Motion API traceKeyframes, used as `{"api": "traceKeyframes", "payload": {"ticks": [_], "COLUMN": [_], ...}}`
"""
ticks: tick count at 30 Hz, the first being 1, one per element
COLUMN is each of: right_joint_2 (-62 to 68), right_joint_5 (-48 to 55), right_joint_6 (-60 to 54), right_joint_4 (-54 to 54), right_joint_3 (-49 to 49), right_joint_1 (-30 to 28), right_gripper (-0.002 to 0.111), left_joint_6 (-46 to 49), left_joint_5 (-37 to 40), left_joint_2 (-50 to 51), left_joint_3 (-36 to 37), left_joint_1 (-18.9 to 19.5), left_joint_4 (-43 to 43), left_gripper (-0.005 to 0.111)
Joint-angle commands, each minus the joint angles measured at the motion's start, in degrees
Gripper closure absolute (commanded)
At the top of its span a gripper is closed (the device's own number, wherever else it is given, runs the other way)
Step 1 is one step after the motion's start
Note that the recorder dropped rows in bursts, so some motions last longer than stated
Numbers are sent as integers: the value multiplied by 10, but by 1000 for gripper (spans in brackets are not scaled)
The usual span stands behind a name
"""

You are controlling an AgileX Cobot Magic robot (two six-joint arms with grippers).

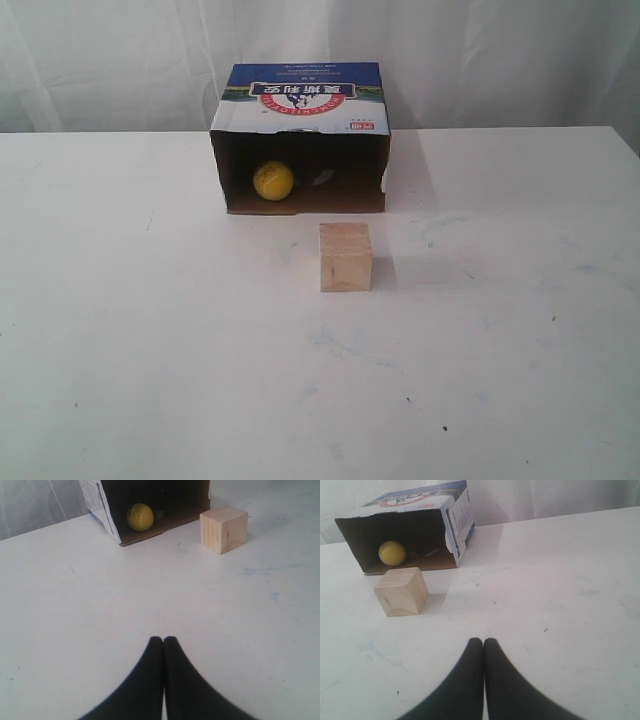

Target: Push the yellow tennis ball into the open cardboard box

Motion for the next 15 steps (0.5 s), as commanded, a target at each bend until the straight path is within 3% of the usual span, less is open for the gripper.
{"api": "traceKeyframes", "payload": {"ticks": [1,10,15], "right_joint_2": [-3,-3,-3], "right_joint_5": [-5,-5,-5], "right_joint_6": [-3,-3,-3], "right_joint_4": [-3,-3,-3], "right_joint_3": [3,3,3], "right_joint_1": [-2,-2,-2], "right_gripper": [108,108,108], "left_joint_6": [-2,-2,-2], "left_joint_5": [0,0,0], "left_joint_2": [-3,-3,-3], "left_joint_3": [2,2,2], "left_joint_1": [52,204,234], "left_joint_4": [-6,-6,-6], "left_gripper": [107,107,107]}}
